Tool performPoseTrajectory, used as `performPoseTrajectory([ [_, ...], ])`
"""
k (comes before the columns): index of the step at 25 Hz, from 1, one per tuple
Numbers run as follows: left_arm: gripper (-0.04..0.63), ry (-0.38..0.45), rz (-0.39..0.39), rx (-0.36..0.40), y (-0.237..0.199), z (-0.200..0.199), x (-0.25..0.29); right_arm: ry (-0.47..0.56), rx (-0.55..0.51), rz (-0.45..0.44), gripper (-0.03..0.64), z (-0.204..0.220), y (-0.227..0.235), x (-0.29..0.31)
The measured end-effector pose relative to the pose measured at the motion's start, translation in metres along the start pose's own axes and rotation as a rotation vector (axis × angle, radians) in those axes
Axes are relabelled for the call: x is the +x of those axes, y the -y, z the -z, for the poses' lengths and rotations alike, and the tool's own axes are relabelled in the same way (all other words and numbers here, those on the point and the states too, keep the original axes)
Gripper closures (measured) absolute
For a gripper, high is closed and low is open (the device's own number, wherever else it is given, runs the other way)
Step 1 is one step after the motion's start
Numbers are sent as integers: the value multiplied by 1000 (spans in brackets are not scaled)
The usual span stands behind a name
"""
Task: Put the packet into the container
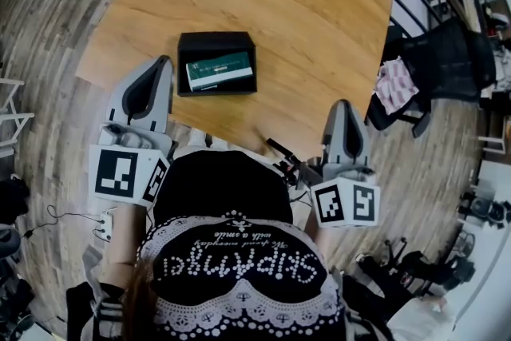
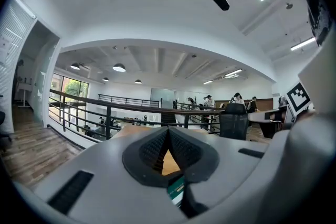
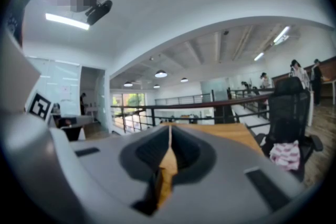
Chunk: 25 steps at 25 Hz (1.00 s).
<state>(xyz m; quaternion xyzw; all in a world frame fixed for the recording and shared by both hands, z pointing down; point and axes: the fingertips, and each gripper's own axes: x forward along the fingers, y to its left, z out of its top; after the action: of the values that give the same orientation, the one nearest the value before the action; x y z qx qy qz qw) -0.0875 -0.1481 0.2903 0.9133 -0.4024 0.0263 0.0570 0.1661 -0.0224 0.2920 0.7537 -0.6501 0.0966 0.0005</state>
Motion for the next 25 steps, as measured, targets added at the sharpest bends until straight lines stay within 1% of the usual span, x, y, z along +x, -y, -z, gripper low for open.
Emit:
performPoseTrajectory([
  [10, 565, 17, 4, 12, 0, 3, -18, -17, 6, 7, 581, 9, -4, -10],
  [18, 565, -1, -14, -46, -5, 17, -29, -40, 12, 13, 581, 18, -9, -16],
  [22, 565, -31, -5, -49, -9, 28, -28, -53, 9, 24, 581, 24, -9, -13],
  [25, 565, -27, -3, -44, -15, 29, -25, -61, 9, 24, 581, 27, -12, -7],
])
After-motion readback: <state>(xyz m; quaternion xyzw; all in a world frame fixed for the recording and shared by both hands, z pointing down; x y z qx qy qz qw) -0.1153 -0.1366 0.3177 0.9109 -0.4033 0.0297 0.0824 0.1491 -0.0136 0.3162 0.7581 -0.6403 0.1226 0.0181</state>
